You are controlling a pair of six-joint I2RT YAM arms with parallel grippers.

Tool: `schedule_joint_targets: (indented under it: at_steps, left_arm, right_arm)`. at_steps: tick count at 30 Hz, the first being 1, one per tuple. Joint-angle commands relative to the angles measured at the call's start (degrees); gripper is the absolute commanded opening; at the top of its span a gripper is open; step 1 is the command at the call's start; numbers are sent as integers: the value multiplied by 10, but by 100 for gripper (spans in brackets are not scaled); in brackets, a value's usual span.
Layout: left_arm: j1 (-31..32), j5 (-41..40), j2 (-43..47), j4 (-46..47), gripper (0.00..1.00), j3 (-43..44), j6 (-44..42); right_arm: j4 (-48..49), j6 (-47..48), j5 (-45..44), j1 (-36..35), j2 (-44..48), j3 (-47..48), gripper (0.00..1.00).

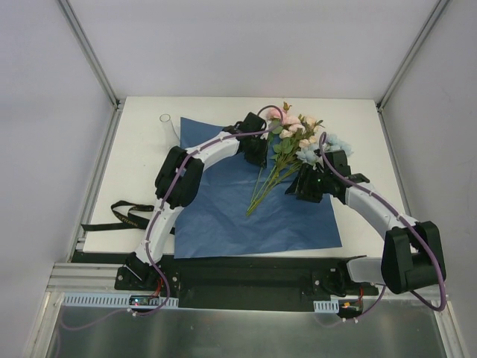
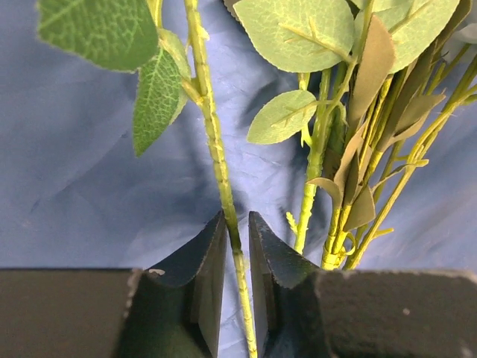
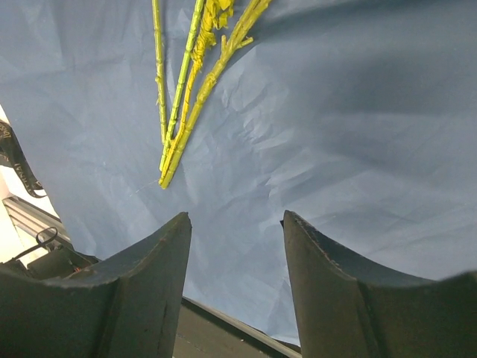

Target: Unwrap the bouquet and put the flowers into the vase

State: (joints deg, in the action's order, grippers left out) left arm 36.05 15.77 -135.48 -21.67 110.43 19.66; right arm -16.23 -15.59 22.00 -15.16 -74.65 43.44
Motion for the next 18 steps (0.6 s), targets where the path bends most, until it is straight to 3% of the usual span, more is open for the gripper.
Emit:
schedule_joint_targets:
  at_steps: [1, 4, 7, 10, 18]
  left_arm:
    - [3, 9, 50, -6, 19, 6, -10]
    - [2, 23, 59, -8, 25, -11, 0]
    - [-2, 29, 100, -8, 50, -45, 4]
    - [-9, 9, 177, -7, 60, -98, 2]
    - [-18, -13, 420, -8, 63, -263, -41]
  right_arm:
    - [0, 6, 16, -5, -19, 39, 57]
    - [-1, -11, 12, -6, -55, 85, 62]
    - [7, -38, 4, -9, -107, 143, 66]
    - [18, -63, -5, -25, -165, 193, 64]
    - [37, -84, 5, -44, -338, 364, 47]
